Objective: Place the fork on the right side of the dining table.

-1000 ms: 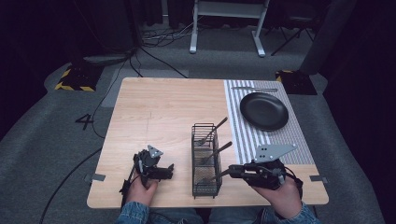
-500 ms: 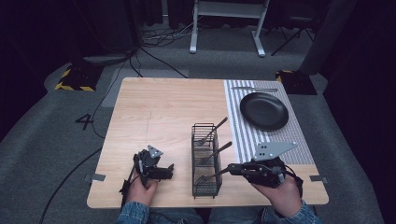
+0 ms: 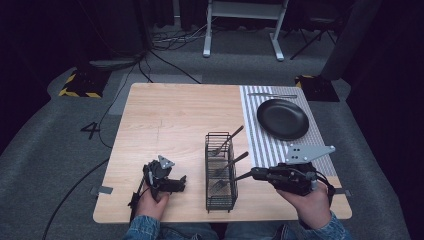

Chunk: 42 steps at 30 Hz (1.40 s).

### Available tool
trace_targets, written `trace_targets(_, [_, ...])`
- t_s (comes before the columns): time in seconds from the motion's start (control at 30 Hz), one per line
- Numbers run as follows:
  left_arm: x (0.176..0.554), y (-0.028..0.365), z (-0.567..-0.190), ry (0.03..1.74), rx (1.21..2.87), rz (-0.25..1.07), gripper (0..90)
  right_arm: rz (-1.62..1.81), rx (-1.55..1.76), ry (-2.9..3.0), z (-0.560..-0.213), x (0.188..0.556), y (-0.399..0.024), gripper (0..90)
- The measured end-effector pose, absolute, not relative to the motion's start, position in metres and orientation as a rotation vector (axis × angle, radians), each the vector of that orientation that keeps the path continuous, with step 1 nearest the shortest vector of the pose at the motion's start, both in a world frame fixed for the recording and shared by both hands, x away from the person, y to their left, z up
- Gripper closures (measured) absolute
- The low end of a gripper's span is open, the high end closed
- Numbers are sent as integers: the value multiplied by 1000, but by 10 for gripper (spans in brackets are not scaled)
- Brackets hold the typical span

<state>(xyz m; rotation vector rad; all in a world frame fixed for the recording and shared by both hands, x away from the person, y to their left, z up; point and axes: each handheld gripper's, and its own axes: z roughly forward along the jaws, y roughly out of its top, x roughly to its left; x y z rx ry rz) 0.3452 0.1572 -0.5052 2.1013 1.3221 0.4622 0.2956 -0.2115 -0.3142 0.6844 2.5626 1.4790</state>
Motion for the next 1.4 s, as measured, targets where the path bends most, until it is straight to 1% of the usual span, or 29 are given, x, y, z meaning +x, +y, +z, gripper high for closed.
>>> trace_targets(0.3, [345,157,-505,1323,2101,461,2,1527,669,2491,-293,285,-230,870])
trace_targets(0.73, [345,157,-505,1322,2103,460,2,1578,676,2409,-273,274,-256,871])
trace_targets(1.4, [345,157,-505,1322,2102,462,2,1599,789,2298,-261,276,-305,871])
